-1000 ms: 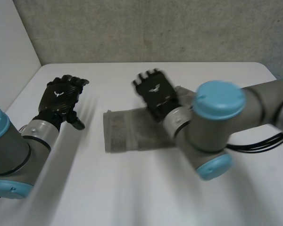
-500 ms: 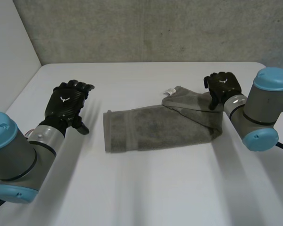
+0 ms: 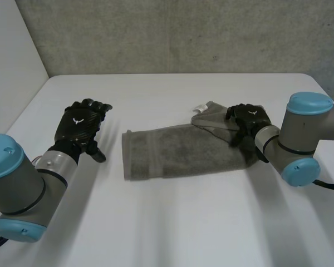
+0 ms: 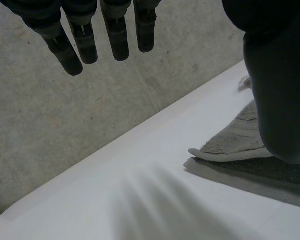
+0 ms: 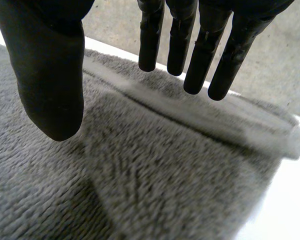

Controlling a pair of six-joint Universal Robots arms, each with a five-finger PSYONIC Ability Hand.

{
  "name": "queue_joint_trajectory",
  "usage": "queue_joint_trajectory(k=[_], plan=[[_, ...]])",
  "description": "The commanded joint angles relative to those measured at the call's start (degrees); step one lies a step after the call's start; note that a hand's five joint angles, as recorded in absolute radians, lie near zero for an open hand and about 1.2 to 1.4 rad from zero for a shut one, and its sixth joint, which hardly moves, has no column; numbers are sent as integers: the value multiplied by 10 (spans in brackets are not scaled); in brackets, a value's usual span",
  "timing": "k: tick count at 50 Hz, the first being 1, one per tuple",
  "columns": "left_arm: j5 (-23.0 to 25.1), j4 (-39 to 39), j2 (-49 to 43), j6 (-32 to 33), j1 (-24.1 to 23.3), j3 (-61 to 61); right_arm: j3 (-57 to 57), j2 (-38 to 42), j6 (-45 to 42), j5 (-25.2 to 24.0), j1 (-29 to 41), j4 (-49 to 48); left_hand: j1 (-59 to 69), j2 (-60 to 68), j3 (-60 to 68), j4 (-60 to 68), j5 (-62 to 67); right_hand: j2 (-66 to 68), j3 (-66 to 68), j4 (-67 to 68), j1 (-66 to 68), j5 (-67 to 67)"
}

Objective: Fold the towel.

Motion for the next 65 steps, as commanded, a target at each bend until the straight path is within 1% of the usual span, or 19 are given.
queue_joint_trajectory(k=[1, 4, 6, 7, 8, 9, 11, 13, 18, 23, 28, 37, 39, 45, 48, 51, 57, 59, 65], plan=[[0, 0, 0, 0, 0, -2, -7, 18, 13, 1, 2, -1, -50, -40, -34, -42, -120, -6, -4, -2, 2, 16], [0, 4, 0, 0, 1, -3, -14, 26, 13, 4, 1, -2, -50, -40, -34, -42, -120, 40, 42, 44, 48, 61], [0, 4, 0, 0, 1, -3, -18, 29, 9, 5, 1, -3, -50, -40, -34, -42, -120, 172, 174, 176, 180, 193], [0, 4, 0, 0, 1, -3, -18, 29, 9, 5, 1, -3, -50, -40, -34, -42, -120, 173, 174, 177, 180, 194], [0, 4, 0, 0, 1, -3, -19, 29, 11, 4, 1, -4, -50, -40, -34, -42, -120, 273, 274, 277, 280, 294], [0, 4, 0, 0, 1, -3, -19, 29, 11, 4, 1, -4, -50, -40, -34, -42, -120, 274, 275, 278, 281, 295], [0, 4, 1, 1, 1, -4, -18, 25, 12, 3, 1, -4, -50, -40, -34, -42, -120, 481, 483, 485, 489, 503], [0, 4, 1, 0, 1, -5, -14, 22, 14, 2, 2, -5, -50, -40, -34, -42, -120, 507, 508, 511, 514, 528], [0, 7, 2, 1, 1, -7, 6, 5, 11, -1, 2, -13, -50, -40, -34, -42, -120, 507, 509, 511, 515, 528], [0, 7, 8, 1, 0, -6, 56, -56, 8, -8, 2, -24, -53, -43, -38, -45, -124, 507, 509, 511, 515, 528], [2, 7, 13, 0, -11, -1, 116, -107, 4, -37, 6, -36, -53, -43, -38, -45, -124, 507, 509, 511, 515, 528], [3, 5, 3, -1, -82, 51, 241, -192, 4, -81, -7, -90, -43, -33, -27, -35, -114, 507, 509, 511, 515, 528], [9, -1, -24, -4, -116, 90, 274, -206, 4, -100, -7, -102, -38, -28, -22, -30, -109, 507, 509, 511, 515, 528], [16, -26, -83, -6, -171, 166, 321, -224, 3, -138, -8, -121, -31, -21, -16, -23, -102, 507, 509, 511, 515, 528], [16, -37, -98, -7, -179, 179, 332, -228, 2, -151, -11, -129, -29, -20, -14, -22, -100, 507, 509, 511, 515, 528], [16, -67, -129, -9, -210, 213, 353, -233, 2, -188, -20, -149, -26, -16, -11, -18, -97, 507, 509, 511, 515, 528], [16, -79, -157, -15, -229, 241, 356, -232, 0, -194, -26, -151, -2, 7, 13, 5, -73, 507, 509, 511, 515, 528], [15, -88, -177, -15, -241, 259, 356, -232, -8, -195, -30, -151, 49, 59, 65, 57, -22, 507, 509, 511, 515, 528], [13, -104, -207, -14, -245, 285, 357, -232, -29, -192, -31, -149, 92, 101, 107, 99, 21, 507, 509, 511, 515, 528]])
